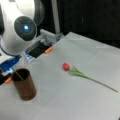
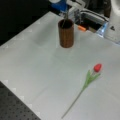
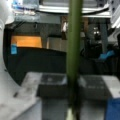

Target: Flower insertion into a vase

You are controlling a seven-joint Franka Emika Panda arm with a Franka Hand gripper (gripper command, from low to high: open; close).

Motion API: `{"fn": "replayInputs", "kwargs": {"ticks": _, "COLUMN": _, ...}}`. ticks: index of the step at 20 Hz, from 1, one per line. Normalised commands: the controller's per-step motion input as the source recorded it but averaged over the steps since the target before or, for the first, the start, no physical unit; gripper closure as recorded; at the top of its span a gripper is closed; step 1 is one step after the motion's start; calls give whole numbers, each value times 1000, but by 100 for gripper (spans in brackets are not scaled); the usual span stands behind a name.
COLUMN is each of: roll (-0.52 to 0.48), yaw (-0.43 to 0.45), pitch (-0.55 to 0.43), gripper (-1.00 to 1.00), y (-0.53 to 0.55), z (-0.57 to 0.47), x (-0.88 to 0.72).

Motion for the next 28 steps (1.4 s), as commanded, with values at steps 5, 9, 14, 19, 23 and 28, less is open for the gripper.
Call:
{"fn": "replayInputs", "kwargs": {"ticks": 5, "roll": -16, "yaw": -117, "pitch": -33, "gripper": 100, "y": 152, "z": -298, "x": 265}}
{"fn": "replayInputs", "kwargs": {"ticks": 9, "roll": -16, "yaw": -107, "pitch": -23, "gripper": 100, "y": 210, "z": -307, "x": 247}}
{"fn": "replayInputs", "kwargs": {"ticks": 14, "roll": -39, "yaw": -91, "pitch": -34, "gripper": 100, "y": 209, "z": -225, "x": 205}}
{"fn": "replayInputs", "kwargs": {"ticks": 19, "roll": -35, "yaw": -63, "pitch": -60, "gripper": -100, "y": 145, "z": -123, "x": 168}}
{"fn": "replayInputs", "kwargs": {"ticks": 23, "roll": -49, "yaw": -28, "pitch": -41, "gripper": -100, "y": 61, "z": -61, "x": 162}}
{"fn": "replayInputs", "kwargs": {"ticks": 28, "roll": -82, "yaw": -15, "pitch": -11, "gripper": -100, "y": 47, "z": 8, "x": 178}}
